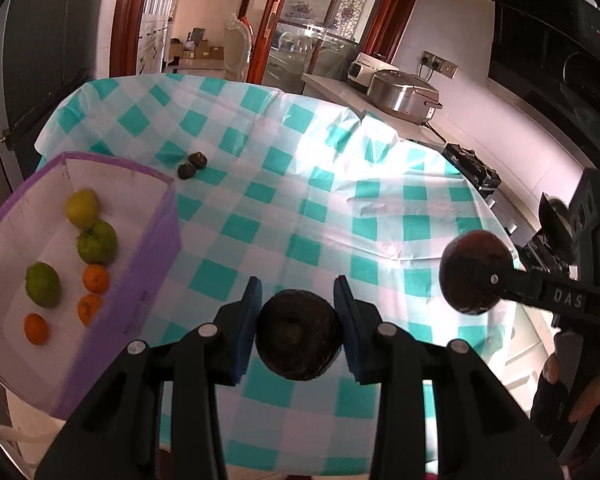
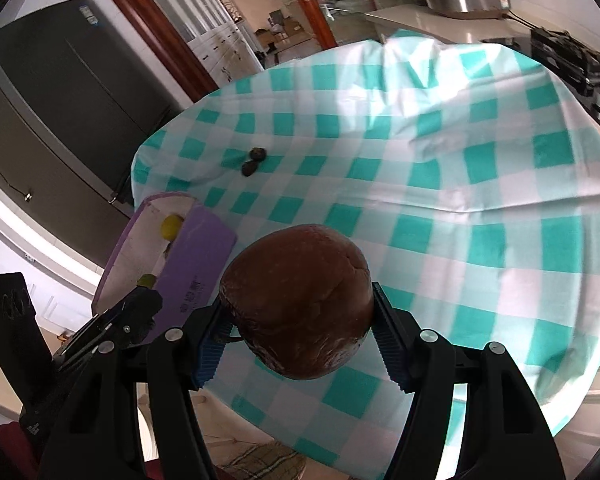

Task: Organize fruits
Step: 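Carry the held persimmon and date over the white box, then open both grippers to release the persimmon and date into the box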

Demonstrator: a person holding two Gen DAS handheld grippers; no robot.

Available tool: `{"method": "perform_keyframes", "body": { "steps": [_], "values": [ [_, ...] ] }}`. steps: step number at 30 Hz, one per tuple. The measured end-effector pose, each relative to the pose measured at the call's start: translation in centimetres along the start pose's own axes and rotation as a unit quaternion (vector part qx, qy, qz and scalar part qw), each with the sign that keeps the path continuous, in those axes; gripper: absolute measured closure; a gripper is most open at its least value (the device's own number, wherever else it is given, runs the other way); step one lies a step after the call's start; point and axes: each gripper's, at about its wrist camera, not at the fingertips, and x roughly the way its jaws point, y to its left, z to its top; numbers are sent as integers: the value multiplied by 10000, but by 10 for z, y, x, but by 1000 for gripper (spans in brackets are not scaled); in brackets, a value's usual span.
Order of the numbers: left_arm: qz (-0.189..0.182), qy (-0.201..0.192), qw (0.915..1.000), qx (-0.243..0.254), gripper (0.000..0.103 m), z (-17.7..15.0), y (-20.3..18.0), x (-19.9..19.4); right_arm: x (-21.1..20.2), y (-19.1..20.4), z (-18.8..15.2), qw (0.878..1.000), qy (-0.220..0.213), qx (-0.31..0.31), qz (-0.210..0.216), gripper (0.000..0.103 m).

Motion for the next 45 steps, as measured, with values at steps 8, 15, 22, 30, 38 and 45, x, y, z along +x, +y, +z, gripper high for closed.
{"method": "perform_keyframes", "body": {
  "steps": [8,15,22,30,38,45],
  "values": [
    [130,160,9997,92,66,22,122,-31,59,107,9,9998,71,-147,121,39],
    [340,650,9972,134,66,25,223,-32,121,211,8,9982,281,-493,195,39],
    [71,1473,9873,599,66,5,261,-14,174,267,9,9951,636,-743,-148,39],
    [-56,1907,9787,762,66,-5,267,14,232,302,11,9633,1178,-2072,-1235,39],
    [9,2312,9651,1234,65,-2,267,38,295,302,13,9173,1863,-2994,-1848,39],
    [131,2876,9467,1442,65,-5,261,77,341,288,18,8734,2663,-3425,-2212,39]
  ]
}}
